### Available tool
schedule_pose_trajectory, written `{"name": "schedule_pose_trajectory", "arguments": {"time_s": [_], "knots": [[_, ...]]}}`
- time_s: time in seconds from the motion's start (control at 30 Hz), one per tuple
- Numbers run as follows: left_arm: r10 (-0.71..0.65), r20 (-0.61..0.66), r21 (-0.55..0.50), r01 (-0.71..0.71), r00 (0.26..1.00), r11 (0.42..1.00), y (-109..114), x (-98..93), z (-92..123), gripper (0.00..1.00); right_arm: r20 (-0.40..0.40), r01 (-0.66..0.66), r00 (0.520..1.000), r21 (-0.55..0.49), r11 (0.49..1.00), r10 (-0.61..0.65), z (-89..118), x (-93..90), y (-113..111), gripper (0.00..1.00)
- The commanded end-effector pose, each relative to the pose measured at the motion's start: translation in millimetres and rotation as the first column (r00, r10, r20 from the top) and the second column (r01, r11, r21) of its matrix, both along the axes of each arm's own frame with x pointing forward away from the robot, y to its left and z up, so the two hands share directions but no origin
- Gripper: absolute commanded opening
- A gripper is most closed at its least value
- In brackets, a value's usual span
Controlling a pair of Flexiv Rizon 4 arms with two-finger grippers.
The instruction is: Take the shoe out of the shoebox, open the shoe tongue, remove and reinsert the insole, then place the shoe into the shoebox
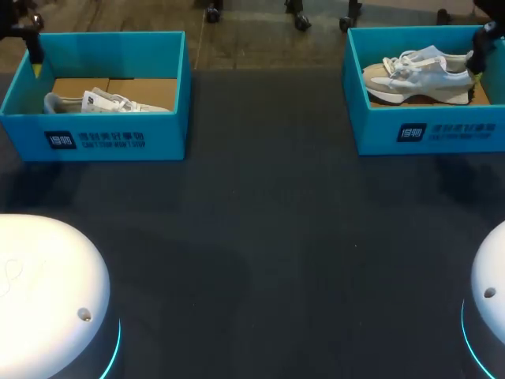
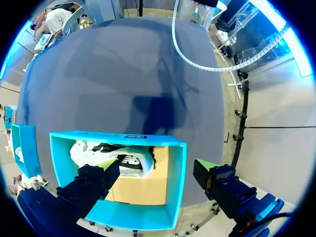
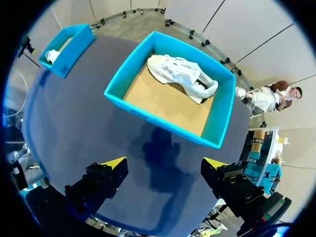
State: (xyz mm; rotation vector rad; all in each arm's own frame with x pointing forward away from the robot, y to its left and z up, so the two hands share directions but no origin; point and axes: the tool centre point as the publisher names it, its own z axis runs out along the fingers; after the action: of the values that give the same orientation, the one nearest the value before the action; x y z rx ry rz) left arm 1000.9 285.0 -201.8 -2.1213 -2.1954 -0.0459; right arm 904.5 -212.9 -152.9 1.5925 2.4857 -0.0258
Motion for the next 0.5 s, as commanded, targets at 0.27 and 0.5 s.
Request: {"name": "schedule_pose_trajectory", "arguments": {"time_s": [0.27, 0.5], "knots": [[-0.001, 0.000, 0.002, 0.001, 1.000, 1.000, 0.5, 0.3, 0.3, 1.00, -0.172, 0.228, 0.947, -0.230, 0.946, -0.270, -20.8, 61.7, -25.8, 1.00], [-0.001, 0.000, 0.002, 0.001, 1.000, 1.000, 0.5, 0.3, 0.3, 1.00, -0.166, 0.307, 0.924, -0.220, 0.926, -0.346, -23.1, 126.1, -37.9, 1.00]]}}
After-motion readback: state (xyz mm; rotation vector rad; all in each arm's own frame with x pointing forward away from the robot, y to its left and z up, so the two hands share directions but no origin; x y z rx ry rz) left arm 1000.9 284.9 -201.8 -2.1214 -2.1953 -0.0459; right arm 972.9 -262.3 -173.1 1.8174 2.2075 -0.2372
